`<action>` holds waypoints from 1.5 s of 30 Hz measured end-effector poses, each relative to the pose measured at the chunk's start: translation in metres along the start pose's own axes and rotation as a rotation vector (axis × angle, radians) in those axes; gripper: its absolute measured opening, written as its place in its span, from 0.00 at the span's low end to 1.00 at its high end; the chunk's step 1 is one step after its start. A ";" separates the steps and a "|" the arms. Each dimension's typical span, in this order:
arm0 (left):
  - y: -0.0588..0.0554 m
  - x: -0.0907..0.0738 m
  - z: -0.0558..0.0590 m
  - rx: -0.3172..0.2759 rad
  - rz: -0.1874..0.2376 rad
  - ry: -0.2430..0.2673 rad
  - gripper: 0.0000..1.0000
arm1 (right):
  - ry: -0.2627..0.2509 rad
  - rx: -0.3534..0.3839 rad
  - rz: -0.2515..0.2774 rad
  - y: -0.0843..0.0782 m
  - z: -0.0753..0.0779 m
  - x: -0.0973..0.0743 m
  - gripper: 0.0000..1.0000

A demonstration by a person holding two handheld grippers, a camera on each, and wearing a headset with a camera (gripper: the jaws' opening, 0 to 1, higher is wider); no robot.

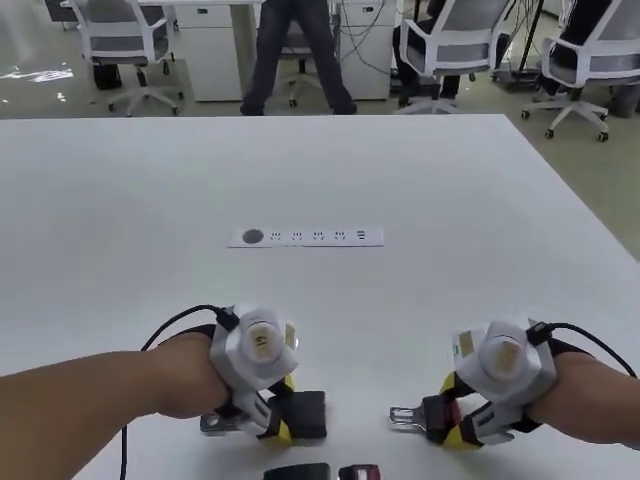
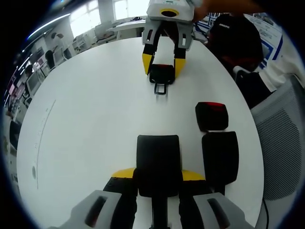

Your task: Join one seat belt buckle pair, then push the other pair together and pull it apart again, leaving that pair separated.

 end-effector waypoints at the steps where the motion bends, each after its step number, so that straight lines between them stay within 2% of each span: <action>1: 0.002 0.000 0.002 -0.001 -0.001 0.001 0.33 | 0.001 -0.003 0.010 0.006 -0.001 0.003 0.32; 3: 0.002 0.000 0.002 -0.003 -0.004 0.003 0.33 | 0.004 -0.011 0.021 0.018 -0.009 0.007 0.32; 9: 0.001 0.001 0.000 0.000 -0.013 0.001 0.33 | 0.002 -0.025 0.045 0.041 -0.012 0.018 0.32; 12: -0.002 0.001 -0.002 0.000 -0.016 0.001 0.33 | -0.008 -0.033 0.050 0.050 -0.015 0.022 0.32; 18: -0.001 0.001 -0.001 -0.001 -0.022 0.003 0.33 | -0.014 -0.042 0.060 0.061 -0.011 0.028 0.32; 34: 0.000 0.001 -0.001 -0.001 -0.023 0.002 0.33 | -0.030 -0.073 0.051 0.069 -0.012 0.028 0.32; 40: 0.001 0.001 0.001 0.001 -0.018 0.000 0.33 | -0.018 -0.079 0.062 0.077 -0.016 0.030 0.32; 45: 0.002 0.001 0.003 0.003 0.000 0.001 0.33 | -0.005 -0.056 0.068 0.079 -0.013 0.034 0.32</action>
Point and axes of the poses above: the centre of the closed fingertips' face, and the gripper's own axes: x roughly forward along the fingers, z roughly to its right, y roughly out of its top, the point moved 2 cm from there along -x, roughly backward along the fingers, and after that the axes turned 4 degrees about x, right-handed, at the moved point
